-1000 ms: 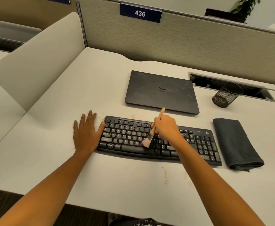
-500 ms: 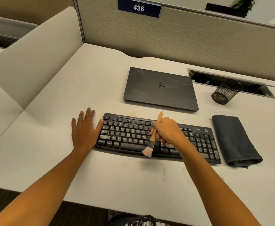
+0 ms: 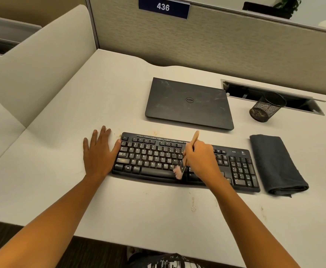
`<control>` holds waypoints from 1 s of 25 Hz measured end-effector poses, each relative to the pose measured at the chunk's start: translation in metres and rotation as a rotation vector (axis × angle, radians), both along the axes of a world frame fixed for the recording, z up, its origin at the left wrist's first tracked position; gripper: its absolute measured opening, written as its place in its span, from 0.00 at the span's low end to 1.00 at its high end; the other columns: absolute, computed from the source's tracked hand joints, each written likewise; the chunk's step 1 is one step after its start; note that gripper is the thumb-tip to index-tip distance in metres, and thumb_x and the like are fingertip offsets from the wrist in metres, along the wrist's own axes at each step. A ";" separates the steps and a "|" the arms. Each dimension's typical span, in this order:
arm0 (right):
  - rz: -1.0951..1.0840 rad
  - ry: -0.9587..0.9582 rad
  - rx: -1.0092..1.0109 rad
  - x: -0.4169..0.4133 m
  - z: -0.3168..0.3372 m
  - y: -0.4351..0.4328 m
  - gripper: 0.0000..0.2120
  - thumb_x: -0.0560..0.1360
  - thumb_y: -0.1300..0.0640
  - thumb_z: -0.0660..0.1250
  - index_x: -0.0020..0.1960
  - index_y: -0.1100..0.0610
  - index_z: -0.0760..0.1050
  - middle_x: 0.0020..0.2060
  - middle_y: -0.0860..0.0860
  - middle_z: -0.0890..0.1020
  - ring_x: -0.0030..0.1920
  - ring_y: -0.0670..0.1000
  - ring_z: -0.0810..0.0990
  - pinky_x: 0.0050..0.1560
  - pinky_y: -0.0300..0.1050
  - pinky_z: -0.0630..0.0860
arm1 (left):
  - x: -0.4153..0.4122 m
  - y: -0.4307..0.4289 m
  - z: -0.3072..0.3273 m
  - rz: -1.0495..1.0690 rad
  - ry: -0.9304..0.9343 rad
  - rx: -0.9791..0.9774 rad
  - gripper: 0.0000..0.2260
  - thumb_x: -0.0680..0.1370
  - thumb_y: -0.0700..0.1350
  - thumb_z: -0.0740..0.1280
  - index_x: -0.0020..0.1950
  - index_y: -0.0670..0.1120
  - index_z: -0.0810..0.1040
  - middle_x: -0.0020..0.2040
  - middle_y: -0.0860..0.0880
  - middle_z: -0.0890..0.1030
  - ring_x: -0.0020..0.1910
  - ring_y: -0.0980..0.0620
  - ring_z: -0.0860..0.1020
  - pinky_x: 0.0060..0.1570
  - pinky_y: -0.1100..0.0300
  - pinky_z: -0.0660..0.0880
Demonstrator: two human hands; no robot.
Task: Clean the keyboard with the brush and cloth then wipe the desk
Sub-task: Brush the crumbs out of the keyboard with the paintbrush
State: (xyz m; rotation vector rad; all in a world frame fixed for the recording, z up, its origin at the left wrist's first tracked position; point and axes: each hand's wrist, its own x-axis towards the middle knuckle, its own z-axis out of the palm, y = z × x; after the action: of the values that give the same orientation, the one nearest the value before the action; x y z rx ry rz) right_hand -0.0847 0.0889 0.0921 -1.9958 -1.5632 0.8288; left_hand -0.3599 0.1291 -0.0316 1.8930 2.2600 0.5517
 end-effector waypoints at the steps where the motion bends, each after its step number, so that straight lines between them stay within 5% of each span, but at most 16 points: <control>1: 0.004 0.011 -0.009 0.001 0.001 0.000 0.17 0.83 0.57 0.54 0.43 0.65 0.76 0.36 0.57 0.81 0.33 0.51 0.79 0.33 0.40 0.80 | 0.000 0.000 0.001 0.001 -0.001 0.001 0.30 0.81 0.64 0.49 0.78 0.49 0.62 0.79 0.50 0.59 0.79 0.48 0.53 0.76 0.46 0.45; 3: -0.029 0.050 0.042 0.000 0.004 -0.001 0.17 0.83 0.56 0.55 0.42 0.62 0.75 0.34 0.55 0.79 0.31 0.48 0.77 0.30 0.37 0.78 | 0.000 0.000 0.002 0.001 -0.002 -0.002 0.30 0.81 0.64 0.48 0.78 0.49 0.61 0.79 0.51 0.58 0.79 0.48 0.53 0.76 0.46 0.45; 6: -0.034 0.055 0.074 -0.004 0.001 -0.003 0.18 0.83 0.55 0.54 0.45 0.65 0.76 0.37 0.61 0.81 0.35 0.57 0.81 0.37 0.52 0.81 | 0.002 -0.001 0.002 0.006 -0.002 -0.003 0.30 0.80 0.63 0.49 0.78 0.49 0.61 0.79 0.51 0.58 0.79 0.49 0.53 0.76 0.46 0.45; 13: -0.026 0.030 0.160 -0.006 -0.002 -0.008 0.18 0.83 0.57 0.55 0.45 0.68 0.76 0.35 0.63 0.81 0.35 0.61 0.82 0.36 0.57 0.80 | 0.001 0.000 0.001 0.011 0.002 -0.006 0.29 0.81 0.63 0.50 0.78 0.49 0.61 0.79 0.51 0.58 0.79 0.49 0.53 0.76 0.47 0.45; 18: -0.038 0.014 0.129 -0.008 -0.002 0.000 0.17 0.83 0.56 0.55 0.42 0.65 0.74 0.36 0.61 0.81 0.34 0.59 0.81 0.35 0.54 0.81 | 0.001 0.000 0.002 0.007 -0.002 -0.009 0.29 0.81 0.63 0.50 0.78 0.49 0.61 0.79 0.51 0.58 0.79 0.49 0.53 0.76 0.47 0.45; 22: -0.013 0.006 -0.046 0.011 0.003 0.002 0.17 0.81 0.58 0.57 0.36 0.61 0.74 0.30 0.52 0.77 0.26 0.46 0.74 0.23 0.32 0.71 | 0.000 -0.001 0.001 0.003 -0.001 -0.006 0.29 0.81 0.63 0.50 0.78 0.49 0.61 0.79 0.51 0.58 0.79 0.49 0.53 0.76 0.46 0.45; 25: -0.098 0.085 0.147 0.010 0.001 -0.008 0.17 0.82 0.56 0.57 0.39 0.62 0.75 0.31 0.54 0.78 0.28 0.49 0.77 0.27 0.38 0.76 | 0.000 0.000 0.002 0.006 -0.008 -0.004 0.29 0.81 0.63 0.51 0.78 0.49 0.61 0.79 0.51 0.58 0.79 0.49 0.53 0.76 0.46 0.45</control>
State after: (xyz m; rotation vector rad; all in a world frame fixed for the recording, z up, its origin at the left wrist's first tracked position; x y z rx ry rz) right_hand -0.0750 0.0806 0.0935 -1.8905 -1.4247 0.7290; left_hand -0.3601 0.1291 -0.0301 1.8801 2.2607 0.5545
